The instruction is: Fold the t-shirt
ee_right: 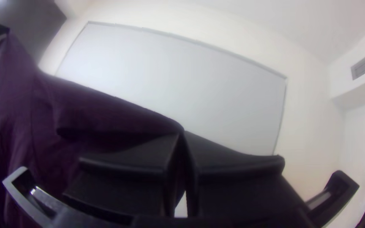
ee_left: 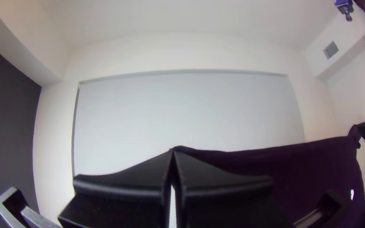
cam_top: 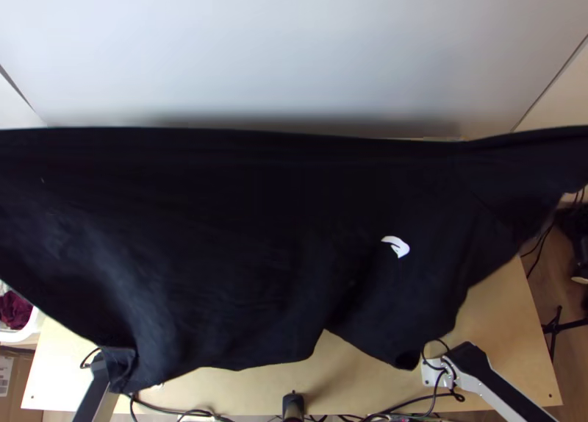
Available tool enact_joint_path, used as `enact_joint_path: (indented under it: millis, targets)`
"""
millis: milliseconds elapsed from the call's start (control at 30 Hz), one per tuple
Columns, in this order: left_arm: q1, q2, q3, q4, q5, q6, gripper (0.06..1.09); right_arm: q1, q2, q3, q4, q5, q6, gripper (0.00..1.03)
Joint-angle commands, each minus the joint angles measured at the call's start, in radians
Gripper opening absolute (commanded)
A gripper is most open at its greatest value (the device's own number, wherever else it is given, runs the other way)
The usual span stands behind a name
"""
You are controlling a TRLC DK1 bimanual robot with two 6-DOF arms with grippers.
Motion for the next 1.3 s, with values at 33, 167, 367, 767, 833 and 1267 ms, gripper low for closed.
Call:
enact_joint_path:
  millis: [33, 167, 367, 767, 833, 1267]
  targets:
    - [0.001, 0.062, 0.09, -0.168, 0.029, -0.029, 0.09, 0.006, 0.082, 0.137, -0.212, -0.015, 0.168, 0.02]
    - [-0.004, 0.05, -0.131, -0.3, 0.112, 0.043, 0.09, 0.012, 0.046, -0.049, -0.191, -0.015, 0.17, 0.02]
    - [-0.033, 0.086, -0.517, -0.085, 0.092, 0.067, 0.09, 0.014, 0.056, -0.389, -0.004, -0.075, 0.139, 0.02]
    - [-0.256, 0.344, -0.745, 0.426, -0.195, 0.12, 0.09, -0.118, 0.395, -0.599, 0.429, -0.154, 0.165, 0.02]
    - [-0.265, 0.393, -0.745, 0.493, -0.211, 0.13, 0.09, -0.142, 0.468, -0.576, 0.461, -0.17, 0.164, 0.02]
    - [-0.263, 0.695, -0.734, 0.799, -0.313, 0.21, 0.09, -0.181, 0.869, -0.345, 0.527, -0.18, 0.165, 0.02]
